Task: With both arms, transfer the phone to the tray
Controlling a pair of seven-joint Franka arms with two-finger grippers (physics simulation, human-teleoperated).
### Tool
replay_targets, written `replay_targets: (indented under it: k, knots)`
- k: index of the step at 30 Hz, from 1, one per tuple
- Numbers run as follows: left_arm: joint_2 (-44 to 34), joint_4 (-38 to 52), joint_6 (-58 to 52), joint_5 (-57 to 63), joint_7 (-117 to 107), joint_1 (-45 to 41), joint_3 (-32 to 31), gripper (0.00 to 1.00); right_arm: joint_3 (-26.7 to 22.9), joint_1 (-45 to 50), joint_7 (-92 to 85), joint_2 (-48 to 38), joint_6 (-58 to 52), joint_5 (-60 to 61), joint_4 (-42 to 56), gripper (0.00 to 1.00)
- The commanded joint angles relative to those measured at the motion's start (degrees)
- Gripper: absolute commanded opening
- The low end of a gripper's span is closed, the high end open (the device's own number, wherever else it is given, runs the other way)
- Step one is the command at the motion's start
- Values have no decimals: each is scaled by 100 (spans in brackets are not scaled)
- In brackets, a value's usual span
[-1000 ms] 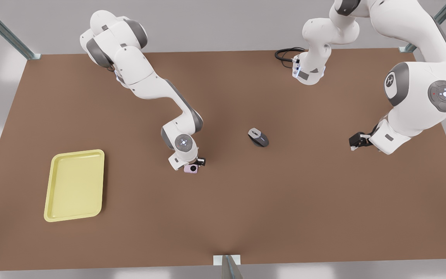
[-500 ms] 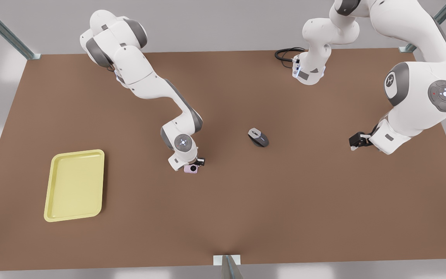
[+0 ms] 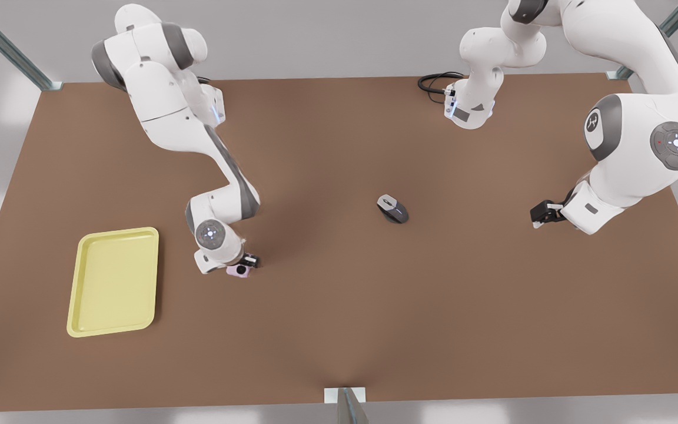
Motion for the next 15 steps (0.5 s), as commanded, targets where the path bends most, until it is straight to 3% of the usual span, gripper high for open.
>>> replay_targets:
  k: [1,5,8,14,15]
  knots:
    - [-2,1,-6,-1,-4,-3,0,100,-1,-422,-2106,-218,-51,-32,-250,78]
    - [-2,1,-6,-1,-4,6,0,100,-36,-1600,-3582,-201,231,-49,-400,78]
    - [6,1,12,-1,-4,6,0,100,-783,-1627,-4901,-175,275,-58,-303,78]
    - [6,1,-15,-1,-12,-3,0,100,-897,-2163,-5992,-104,521,-58,-312,78]
    - [6,1,-23,-1,-21,-3,0,100,-897,-2154,-5956,-104,521,-49,-312,95]
